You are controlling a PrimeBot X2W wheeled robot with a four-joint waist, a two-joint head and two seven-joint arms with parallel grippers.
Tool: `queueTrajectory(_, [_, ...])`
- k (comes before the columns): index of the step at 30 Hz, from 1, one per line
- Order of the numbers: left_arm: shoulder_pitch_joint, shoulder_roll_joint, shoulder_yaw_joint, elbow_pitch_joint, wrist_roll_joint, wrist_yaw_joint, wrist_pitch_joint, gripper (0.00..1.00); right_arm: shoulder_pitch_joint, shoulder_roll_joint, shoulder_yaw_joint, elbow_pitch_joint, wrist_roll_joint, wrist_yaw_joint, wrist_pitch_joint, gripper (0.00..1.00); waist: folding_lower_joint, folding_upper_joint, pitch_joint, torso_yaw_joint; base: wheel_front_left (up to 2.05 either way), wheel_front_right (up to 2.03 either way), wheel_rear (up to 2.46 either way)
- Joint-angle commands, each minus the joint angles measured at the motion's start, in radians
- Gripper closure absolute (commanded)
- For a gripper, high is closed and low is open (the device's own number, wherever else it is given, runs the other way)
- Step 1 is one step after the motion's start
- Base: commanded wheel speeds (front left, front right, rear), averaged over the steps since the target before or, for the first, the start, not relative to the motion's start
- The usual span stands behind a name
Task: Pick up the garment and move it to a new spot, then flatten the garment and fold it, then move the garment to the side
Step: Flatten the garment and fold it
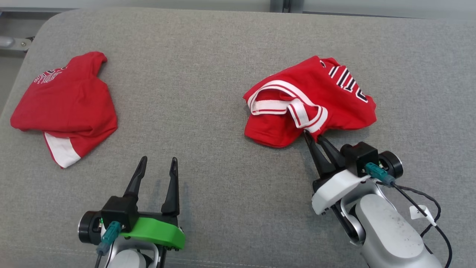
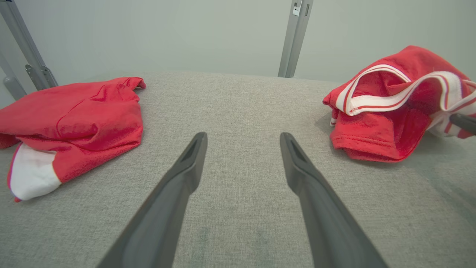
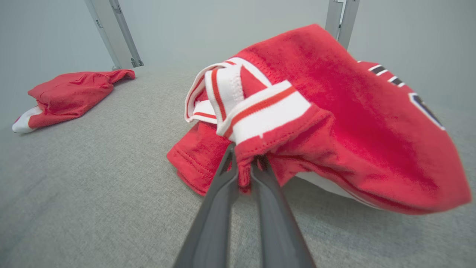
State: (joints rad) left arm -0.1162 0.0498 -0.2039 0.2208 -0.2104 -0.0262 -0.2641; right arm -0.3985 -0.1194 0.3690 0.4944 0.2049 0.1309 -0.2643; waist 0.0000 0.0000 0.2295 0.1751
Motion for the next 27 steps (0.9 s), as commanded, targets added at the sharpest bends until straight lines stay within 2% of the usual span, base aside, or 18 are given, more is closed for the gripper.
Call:
queueTrajectory(1, [-0.002, 0.002, 0.001, -0.002, -0.004, -0.004, 0.000, 0.00, 0.012, -0.002, -0.002, -0.037, 0.009, 0.000, 0.000, 1.00, 0.0000, 0.0000, -0.010, -0.008, 0.00, 0.00, 0.00])
queueTrajectory(6, [-0.007, 0.002, -0.016, -0.003, -0.003, -0.016, 0.000, 0.00, -0.026, 0.004, 0.013, -0.175, 0.040, 0.000, 0.000, 1.00, 0.0000, 0.0000, -0.024, -0.002, 0.00, 0.00, 0.00])
queueTrajectory(12, [-0.013, 0.002, -0.060, 0.003, -0.013, -0.022, 0.000, 0.00, -0.144, 0.014, 0.064, -0.242, 0.072, 0.000, 0.000, 1.00, 0.0000, 0.0000, -0.028, 0.040, 0.00, 0.00, 0.00])
queueTrajectory(18, [-0.018, 0.002, -0.120, 0.007, -0.045, -0.014, 0.000, 0.00, -0.282, 0.017, 0.157, -0.176, 0.079, 0.000, 0.000, 1.00, 0.0000, 0.0000, -0.012, 0.137, 0.00, 0.00, 0.00])
queueTrajectory(27, [-0.040, 0.002, -0.251, 0.005, -0.101, 0.009, 0.000, 0.00, -0.464, 0.022, 0.286, 0.030, 0.104, 0.000, 0.000, 1.00, 0.0000, 0.0000, 0.033, 0.359, 0.00, 0.00, 0.00])
